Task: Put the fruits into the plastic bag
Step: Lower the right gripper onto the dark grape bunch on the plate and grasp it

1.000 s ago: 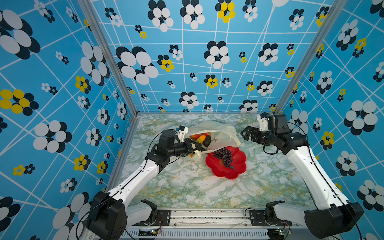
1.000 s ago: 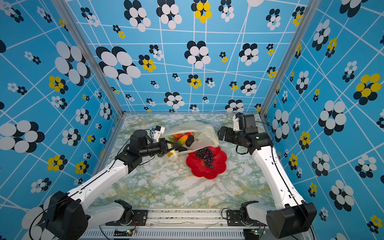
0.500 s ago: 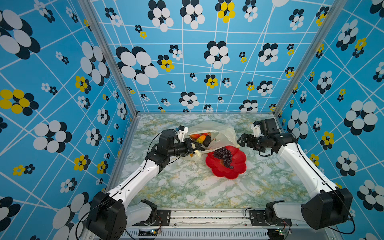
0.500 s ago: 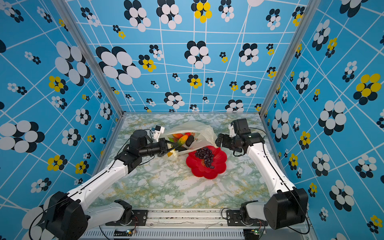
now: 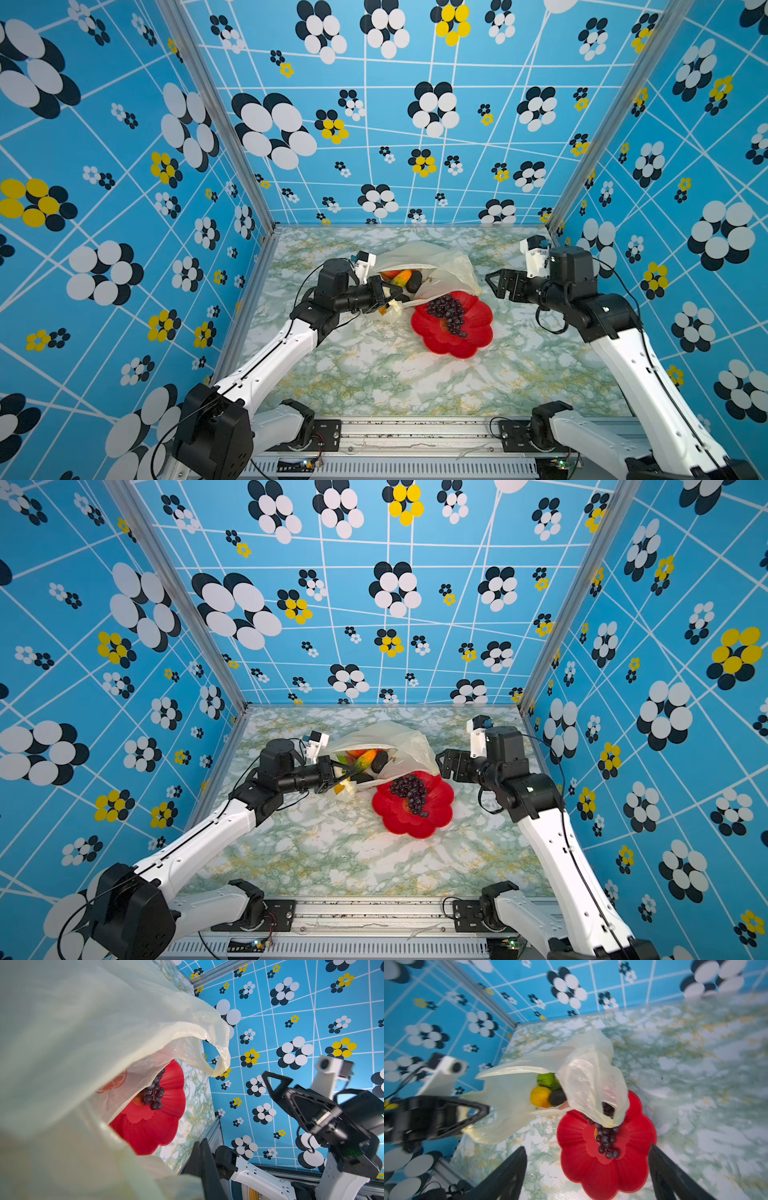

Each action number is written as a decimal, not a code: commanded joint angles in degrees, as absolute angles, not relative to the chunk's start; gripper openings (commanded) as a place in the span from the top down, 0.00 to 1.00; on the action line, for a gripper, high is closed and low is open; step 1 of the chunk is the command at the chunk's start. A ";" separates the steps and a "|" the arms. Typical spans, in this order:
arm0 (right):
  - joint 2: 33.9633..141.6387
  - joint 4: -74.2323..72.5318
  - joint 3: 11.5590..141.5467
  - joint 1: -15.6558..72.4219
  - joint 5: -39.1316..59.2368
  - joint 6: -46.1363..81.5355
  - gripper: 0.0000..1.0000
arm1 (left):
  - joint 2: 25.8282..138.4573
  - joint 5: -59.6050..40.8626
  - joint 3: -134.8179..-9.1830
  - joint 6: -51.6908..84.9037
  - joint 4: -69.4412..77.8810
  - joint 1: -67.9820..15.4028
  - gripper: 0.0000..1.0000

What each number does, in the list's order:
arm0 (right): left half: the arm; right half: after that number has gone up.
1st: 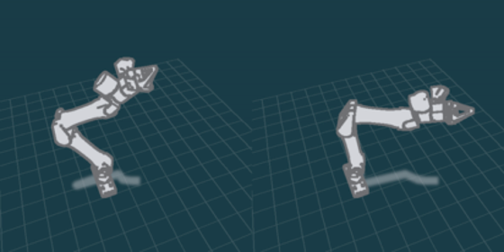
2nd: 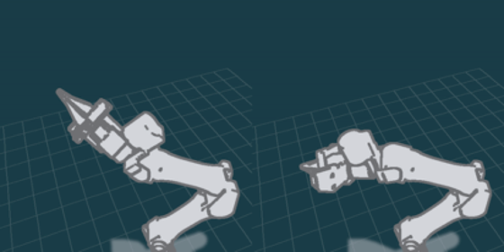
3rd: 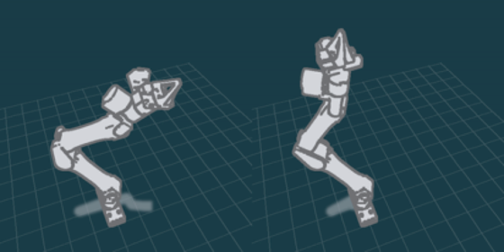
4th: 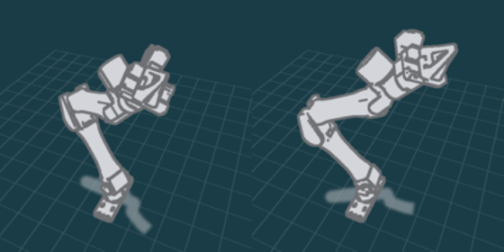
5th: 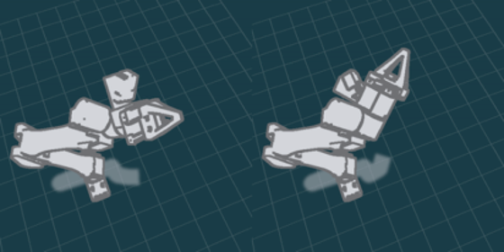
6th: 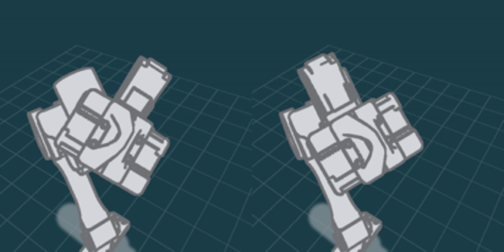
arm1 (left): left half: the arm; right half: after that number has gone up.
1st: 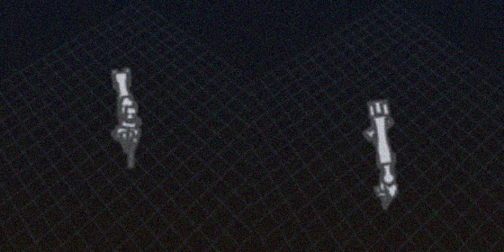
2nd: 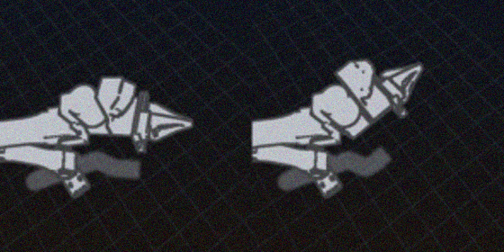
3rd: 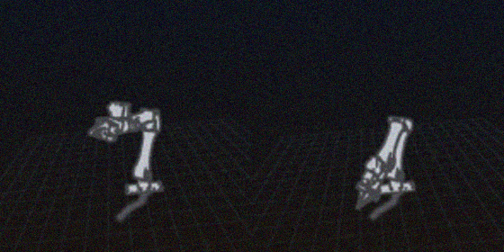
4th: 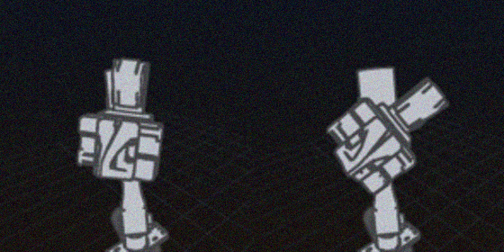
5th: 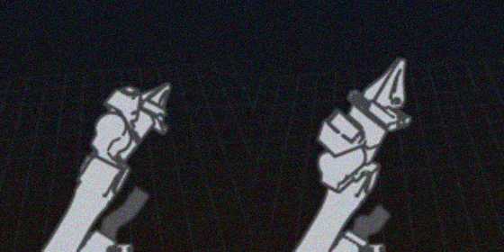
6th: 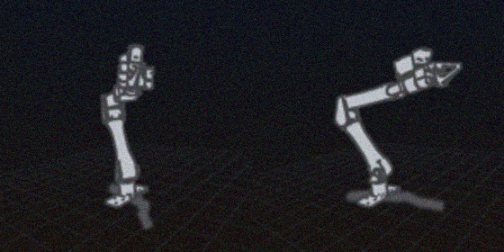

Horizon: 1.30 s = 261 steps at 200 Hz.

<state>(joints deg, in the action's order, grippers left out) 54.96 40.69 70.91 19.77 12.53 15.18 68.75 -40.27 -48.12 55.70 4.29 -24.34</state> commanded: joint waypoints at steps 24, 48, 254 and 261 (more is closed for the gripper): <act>63.90 45.27 71.06 32.70 21.80 6.74 0.11 | 68.75 -40.52 -50.01 54.66 5.35 -23.64 1.00; 70.19 45.98 70.47 35.93 23.69 6.46 0.13 | 68.78 -40.67 -50.37 54.50 5.13 -23.58 1.00; 111.57 48.85 86.13 29.94 -2.06 -6.13 0.01 | 68.78 -42.34 -52.55 53.26 1.91 -20.92 1.00; 112.17 48.94 86.46 29.88 -1.20 -6.63 0.01 | 68.65 -42.32 -52.43 53.26 1.89 -20.82 1.00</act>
<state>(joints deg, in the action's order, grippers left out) 109.69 46.13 84.38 30.24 -1.48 -3.97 69.21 -41.17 -52.53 54.19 2.52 -21.58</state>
